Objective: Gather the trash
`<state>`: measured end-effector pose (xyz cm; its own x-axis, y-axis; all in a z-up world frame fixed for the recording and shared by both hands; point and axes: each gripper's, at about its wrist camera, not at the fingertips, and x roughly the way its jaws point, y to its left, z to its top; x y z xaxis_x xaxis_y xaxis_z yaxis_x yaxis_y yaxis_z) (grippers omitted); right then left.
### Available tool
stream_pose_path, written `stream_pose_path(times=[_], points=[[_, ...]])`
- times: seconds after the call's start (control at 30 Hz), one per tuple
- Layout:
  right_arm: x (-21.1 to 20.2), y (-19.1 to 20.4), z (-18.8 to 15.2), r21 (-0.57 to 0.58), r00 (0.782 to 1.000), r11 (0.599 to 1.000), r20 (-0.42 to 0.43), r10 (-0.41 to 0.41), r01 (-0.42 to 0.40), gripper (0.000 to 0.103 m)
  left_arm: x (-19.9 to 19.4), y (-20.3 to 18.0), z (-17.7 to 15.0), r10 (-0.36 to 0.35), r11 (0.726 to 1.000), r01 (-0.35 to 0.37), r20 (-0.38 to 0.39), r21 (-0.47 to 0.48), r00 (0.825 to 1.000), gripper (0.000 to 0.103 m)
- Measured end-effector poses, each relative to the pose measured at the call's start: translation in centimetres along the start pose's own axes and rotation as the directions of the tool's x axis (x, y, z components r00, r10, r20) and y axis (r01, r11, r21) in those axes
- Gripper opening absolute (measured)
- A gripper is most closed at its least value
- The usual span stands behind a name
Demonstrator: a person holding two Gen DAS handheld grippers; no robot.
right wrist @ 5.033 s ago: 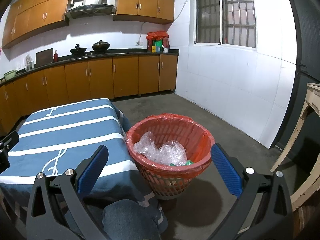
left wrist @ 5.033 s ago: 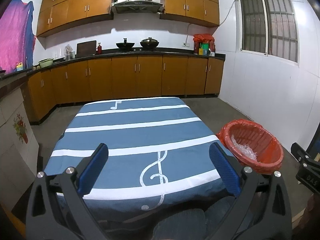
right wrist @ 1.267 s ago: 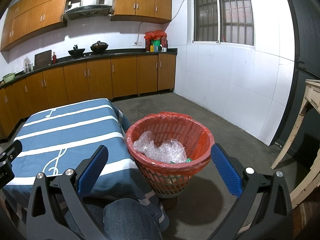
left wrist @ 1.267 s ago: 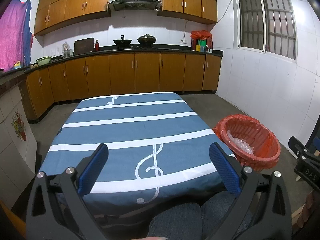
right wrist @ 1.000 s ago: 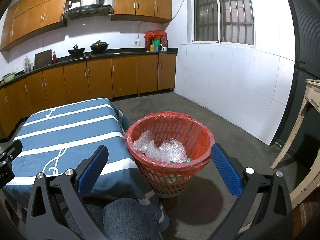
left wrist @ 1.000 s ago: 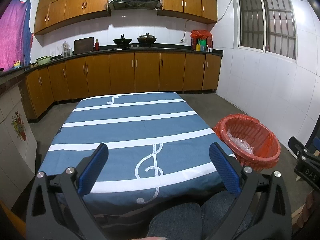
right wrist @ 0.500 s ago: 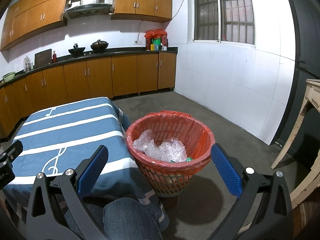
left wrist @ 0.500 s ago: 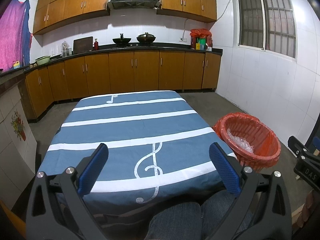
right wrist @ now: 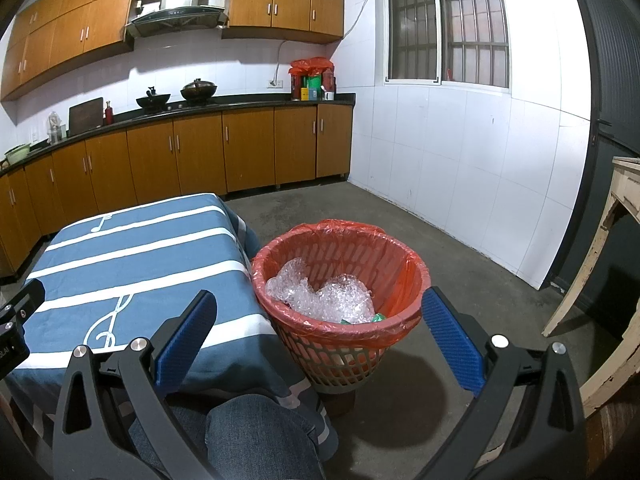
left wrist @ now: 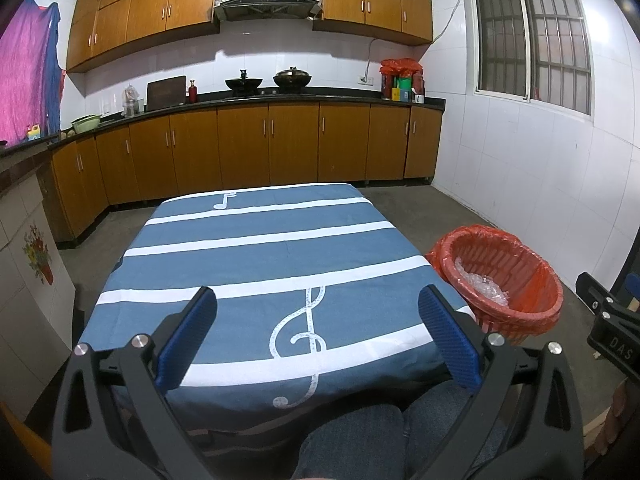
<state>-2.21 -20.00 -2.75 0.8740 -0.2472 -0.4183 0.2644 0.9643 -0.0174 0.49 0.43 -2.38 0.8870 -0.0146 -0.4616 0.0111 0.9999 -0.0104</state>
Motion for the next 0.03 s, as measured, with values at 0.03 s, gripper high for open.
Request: stream_pose_path(times=[0.03], points=[[0.01,-0.01,0.01,0.000,1.000,1.000,0.000,0.000,0.000,0.101,-0.01,-0.01,0.00,0.001,1.000,-0.001,0.000,0.000,1.000,0.099]])
